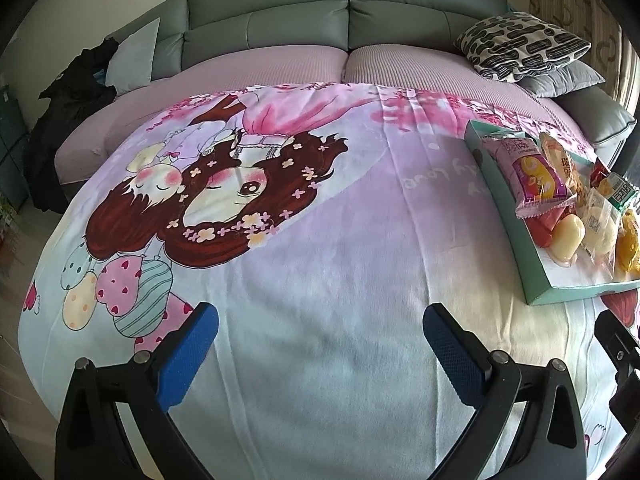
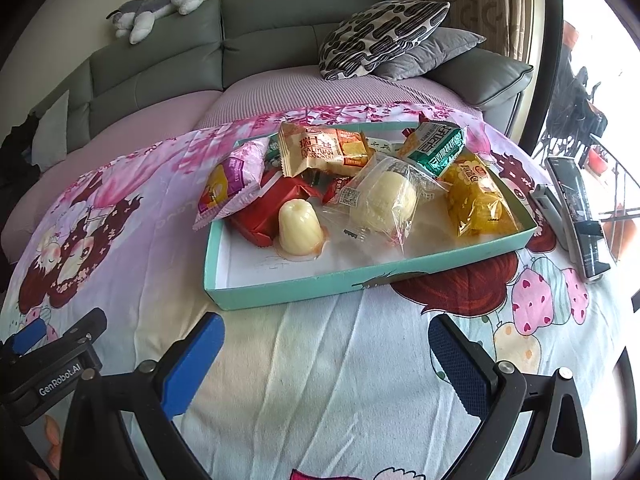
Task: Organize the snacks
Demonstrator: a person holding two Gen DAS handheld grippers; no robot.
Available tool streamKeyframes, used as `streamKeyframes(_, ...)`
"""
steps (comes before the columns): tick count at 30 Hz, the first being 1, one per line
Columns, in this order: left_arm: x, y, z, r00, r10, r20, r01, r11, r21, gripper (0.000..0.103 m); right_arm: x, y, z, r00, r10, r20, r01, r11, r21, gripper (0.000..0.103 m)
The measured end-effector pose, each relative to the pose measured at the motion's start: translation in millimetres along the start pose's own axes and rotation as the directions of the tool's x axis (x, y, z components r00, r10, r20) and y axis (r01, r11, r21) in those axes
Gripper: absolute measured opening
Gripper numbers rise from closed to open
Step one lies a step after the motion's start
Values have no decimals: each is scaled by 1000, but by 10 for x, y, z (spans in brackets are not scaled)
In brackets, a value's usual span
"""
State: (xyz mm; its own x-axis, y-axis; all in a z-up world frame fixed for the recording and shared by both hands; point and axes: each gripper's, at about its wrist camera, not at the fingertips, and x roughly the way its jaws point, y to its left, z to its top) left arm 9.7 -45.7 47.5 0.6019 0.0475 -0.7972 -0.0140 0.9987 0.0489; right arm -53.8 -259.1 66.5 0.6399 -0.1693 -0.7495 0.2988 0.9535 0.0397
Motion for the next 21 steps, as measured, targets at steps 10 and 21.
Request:
streamKeyframes(10, -13, 4, 5, 1000, 6, 6, -6, 1000, -1, 102, 8, -7, -2, 1000, 0, -2, 0, 1000, 2, 103)
streamKeyframes(21, -17, 0, 1, 1000, 9, 6, -9, 1000, -3, 102, 17, -11, -2, 1000, 0, -6, 0, 1000, 3, 103)
